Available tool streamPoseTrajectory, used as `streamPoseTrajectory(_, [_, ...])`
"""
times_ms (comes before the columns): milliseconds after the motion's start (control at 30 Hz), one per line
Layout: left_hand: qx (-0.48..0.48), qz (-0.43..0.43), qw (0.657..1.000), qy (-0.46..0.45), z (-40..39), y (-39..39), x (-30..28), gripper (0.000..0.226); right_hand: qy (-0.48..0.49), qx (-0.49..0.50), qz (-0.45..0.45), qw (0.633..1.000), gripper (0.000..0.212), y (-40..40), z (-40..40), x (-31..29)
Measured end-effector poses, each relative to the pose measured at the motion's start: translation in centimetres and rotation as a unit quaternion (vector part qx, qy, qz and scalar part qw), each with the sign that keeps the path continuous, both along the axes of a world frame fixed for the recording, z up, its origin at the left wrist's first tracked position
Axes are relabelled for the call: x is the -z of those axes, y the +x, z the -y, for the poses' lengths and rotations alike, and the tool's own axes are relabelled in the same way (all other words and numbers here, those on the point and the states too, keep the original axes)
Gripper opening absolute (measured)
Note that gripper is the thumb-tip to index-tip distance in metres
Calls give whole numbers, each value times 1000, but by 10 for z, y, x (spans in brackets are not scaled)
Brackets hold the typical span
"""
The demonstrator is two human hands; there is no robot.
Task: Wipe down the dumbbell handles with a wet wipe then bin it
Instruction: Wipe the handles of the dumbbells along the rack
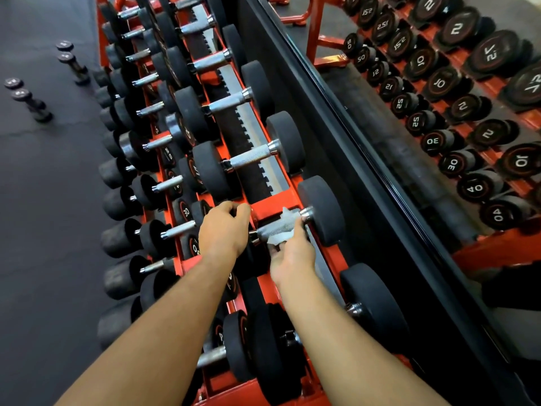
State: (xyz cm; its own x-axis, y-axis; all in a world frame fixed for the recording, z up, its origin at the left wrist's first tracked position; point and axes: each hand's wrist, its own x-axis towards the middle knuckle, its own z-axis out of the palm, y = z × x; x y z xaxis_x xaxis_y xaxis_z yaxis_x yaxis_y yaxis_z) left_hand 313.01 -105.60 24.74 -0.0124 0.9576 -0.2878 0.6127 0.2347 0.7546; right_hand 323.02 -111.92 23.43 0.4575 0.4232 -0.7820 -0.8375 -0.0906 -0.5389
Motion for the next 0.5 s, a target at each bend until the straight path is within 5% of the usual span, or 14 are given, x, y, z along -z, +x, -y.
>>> streamPoseTrajectory(200, [4, 2, 1000, 3, 1, 0, -1, 23, -68, -65, -16, 995, 82, 2, -32, -1])
streamPoseTrajectory(400, [6, 2, 1000, 9, -1, -2, 3, 22, -49, -129, 76, 987, 20, -7, 16, 9])
streamPoseTrajectory(500, [11, 3, 1000, 11, -1, -1, 2, 22, -84, -240, 154, 955, 14, -8, 28, 12])
